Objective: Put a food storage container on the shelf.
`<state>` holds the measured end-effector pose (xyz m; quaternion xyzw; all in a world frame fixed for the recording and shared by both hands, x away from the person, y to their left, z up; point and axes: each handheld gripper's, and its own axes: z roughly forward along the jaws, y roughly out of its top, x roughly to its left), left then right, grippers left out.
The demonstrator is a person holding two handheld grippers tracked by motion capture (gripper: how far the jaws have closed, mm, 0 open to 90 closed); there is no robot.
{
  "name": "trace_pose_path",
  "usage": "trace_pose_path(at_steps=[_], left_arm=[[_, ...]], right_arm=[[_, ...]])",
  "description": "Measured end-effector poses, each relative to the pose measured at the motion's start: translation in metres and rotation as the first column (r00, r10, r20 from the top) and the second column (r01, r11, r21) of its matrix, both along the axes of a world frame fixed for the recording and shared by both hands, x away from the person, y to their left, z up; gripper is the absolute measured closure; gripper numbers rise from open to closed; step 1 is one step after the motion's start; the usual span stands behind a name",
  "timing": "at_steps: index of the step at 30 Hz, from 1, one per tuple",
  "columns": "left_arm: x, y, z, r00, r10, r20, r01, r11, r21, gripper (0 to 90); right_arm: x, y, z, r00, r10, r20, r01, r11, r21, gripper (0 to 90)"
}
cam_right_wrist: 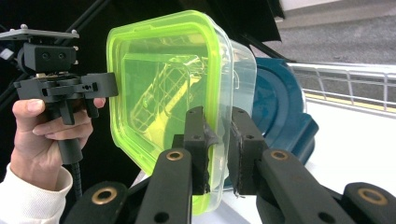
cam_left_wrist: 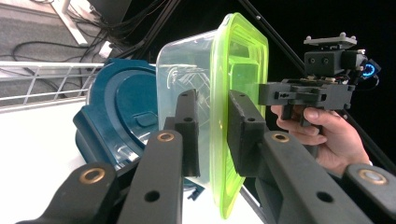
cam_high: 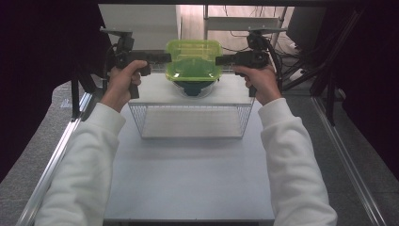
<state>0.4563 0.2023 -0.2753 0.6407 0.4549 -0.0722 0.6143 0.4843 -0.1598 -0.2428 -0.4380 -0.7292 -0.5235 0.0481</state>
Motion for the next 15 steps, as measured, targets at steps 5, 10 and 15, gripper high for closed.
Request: trace_pose_path(at_steps=[5,10,15], left_arm=[[0.009,0.001,-0.007,0.9996,0.013,-0.026,-0.014,0.9997,-0.019,76.6],[0.019,0.003,-0.012,0.9967,0.016,-0.079,-0.021,0.9978,-0.063,75.9],[0.03,0.006,-0.021,0.9877,0.021,-0.155,-0.039,0.9926,-0.115,74.8]], right_arm=[[0.01,0.001,-0.006,0.9994,-0.016,-0.029,0.016,1.0,0.004,77.9],[0.018,0.004,-0.006,0.998,-0.037,-0.051,0.037,0.999,0.0,75.7],[0.027,0.008,-0.011,0.989,-0.077,-0.127,0.079,0.997,0.017,71.6]])
